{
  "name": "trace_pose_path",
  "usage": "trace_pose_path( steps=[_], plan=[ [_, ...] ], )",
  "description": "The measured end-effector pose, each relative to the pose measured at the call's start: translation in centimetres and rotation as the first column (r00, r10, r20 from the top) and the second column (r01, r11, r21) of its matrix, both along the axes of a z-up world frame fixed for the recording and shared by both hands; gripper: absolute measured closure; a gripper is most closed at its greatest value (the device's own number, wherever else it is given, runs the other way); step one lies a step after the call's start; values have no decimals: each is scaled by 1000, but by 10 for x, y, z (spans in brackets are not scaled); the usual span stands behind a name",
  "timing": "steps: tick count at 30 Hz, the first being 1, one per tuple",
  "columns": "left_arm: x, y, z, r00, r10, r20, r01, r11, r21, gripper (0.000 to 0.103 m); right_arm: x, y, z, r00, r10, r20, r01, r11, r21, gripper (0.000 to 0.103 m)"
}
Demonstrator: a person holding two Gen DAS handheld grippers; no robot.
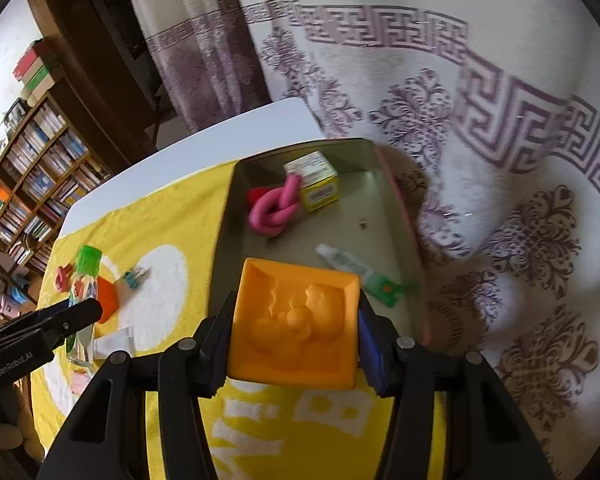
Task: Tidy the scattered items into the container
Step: 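Carry the bottle into the tin and open the left tool while the right tool drops the cube there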
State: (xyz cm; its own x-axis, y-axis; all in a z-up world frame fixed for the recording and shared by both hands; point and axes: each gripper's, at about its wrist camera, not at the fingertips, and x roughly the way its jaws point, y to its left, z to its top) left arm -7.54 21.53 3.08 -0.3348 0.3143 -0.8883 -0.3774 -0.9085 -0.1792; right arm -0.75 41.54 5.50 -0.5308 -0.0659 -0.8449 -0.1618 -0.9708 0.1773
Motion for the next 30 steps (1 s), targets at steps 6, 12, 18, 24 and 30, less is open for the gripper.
trace_pose_path(
  steps=[6,12,18,24,30],
  plan=[
    [-5,42,5,998,-57,-13,57,998,7,58,0,21,1,1000,-16,-9,16,1000,4,46],
    [-13,75,10,995,-97,-13,98,994,43,58,-8,31,5,999,-13,-29,13,1000,20,44],
    [-15,90,14,994,-106,-39,108,992,57,38,-13,37,7,998,-8,-56,8,1000,-2,27],
    [-18,78,6,998,-62,-8,63,997,36,38,-11,39,4,998,-14,-55,14,1000,-1,26],
    [-14,67,5,999,-41,-4,42,999,23,38,-7,35,1,999,-9,-46,9,1000,-11,26]
  ],
)
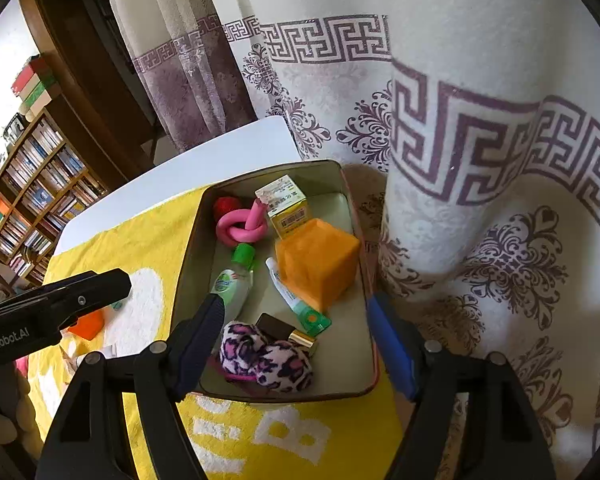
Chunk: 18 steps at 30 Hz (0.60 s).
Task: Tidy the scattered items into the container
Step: 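Carry the bottle into the tin and open the left tool while the right tool drops the cube there, then withdraw both open tools from the tin back over the towel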
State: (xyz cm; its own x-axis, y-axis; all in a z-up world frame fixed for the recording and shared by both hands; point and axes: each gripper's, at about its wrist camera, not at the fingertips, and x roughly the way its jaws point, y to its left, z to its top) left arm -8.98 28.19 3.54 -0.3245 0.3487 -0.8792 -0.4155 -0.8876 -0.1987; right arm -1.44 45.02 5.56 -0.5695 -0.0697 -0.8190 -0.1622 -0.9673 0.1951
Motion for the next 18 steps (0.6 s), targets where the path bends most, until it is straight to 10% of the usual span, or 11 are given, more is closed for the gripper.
trace_pose_path(
  steps=[18],
  plan=[
    [10,-69,-1,993,111,31,-111,994,-6,38,5,-50,2,996,84,2,-84,996,0,26]
  ],
)
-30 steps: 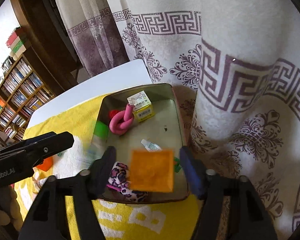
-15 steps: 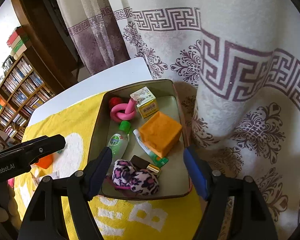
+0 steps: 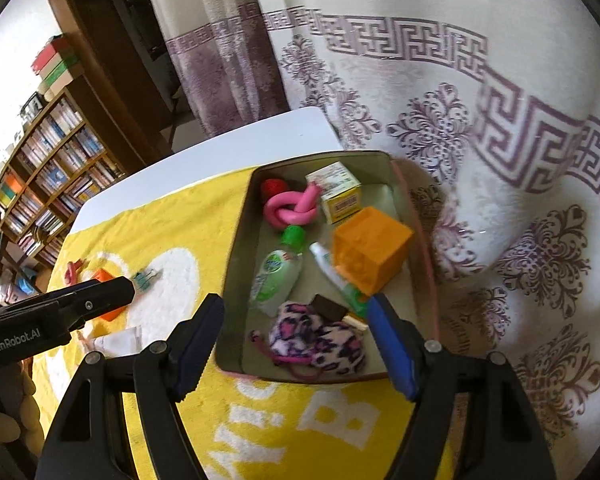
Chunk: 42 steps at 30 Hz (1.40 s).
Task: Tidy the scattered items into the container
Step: 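Withdraw both open tools from the tin back over the towel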
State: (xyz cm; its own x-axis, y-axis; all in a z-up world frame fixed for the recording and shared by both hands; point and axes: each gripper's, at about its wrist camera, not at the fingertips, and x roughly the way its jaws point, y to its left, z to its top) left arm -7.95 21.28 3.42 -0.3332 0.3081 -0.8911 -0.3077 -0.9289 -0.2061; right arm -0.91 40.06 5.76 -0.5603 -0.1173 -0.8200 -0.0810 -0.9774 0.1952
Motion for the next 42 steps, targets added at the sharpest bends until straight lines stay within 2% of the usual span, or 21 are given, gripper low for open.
trace_pose_path(
  steps=[11,24,35,42],
  plan=[
    [8,-86,4,991,137,4,-136,991,-3,38,3,-60,1,996,91,5,-91,996,-10,26],
    [23,-197,2,958,287,25,-287,958,-15,38,7,-155,-7,968,248,35,-247,969,-31,26],
    [22,-251,-1,949,313,43,-312,950,-25,38,10,-219,-18,940,334,74,-330,942,-57,26],
    [13,-270,-11,957,281,73,-280,960,-30,38,24,-255,-39,913,385,135,-375,922,-91,26]
  ],
)
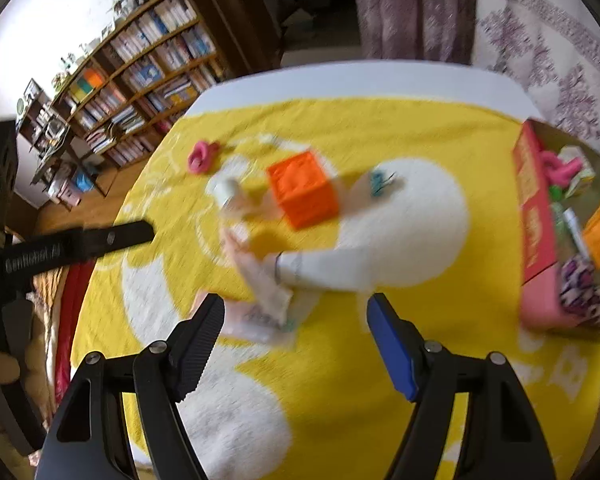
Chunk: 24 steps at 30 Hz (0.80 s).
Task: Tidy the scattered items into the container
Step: 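Withdraw both open tools from the tin back over the towel, then grasp the white tape roll with the left tool while the right tool approaches the red-orange cube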
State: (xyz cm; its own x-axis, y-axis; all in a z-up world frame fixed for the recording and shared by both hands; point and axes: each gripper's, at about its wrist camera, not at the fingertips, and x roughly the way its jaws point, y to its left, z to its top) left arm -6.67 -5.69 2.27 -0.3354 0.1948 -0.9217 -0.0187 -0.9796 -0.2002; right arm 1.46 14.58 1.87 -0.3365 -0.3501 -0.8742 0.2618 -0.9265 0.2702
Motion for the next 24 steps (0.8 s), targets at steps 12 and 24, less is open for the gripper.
trace_pose_path(
  steps=[12,24],
  plan=[
    [-24,0,-24,991,-126,53,125,992,28,38,20,-26,-41,988,-7,154,9,1000,-14,26],
    [-36,46,-36,923,-383,47,383,924,-2,38,24,-11,-54,974,-132,185,135,991,-5,26]
  ],
)
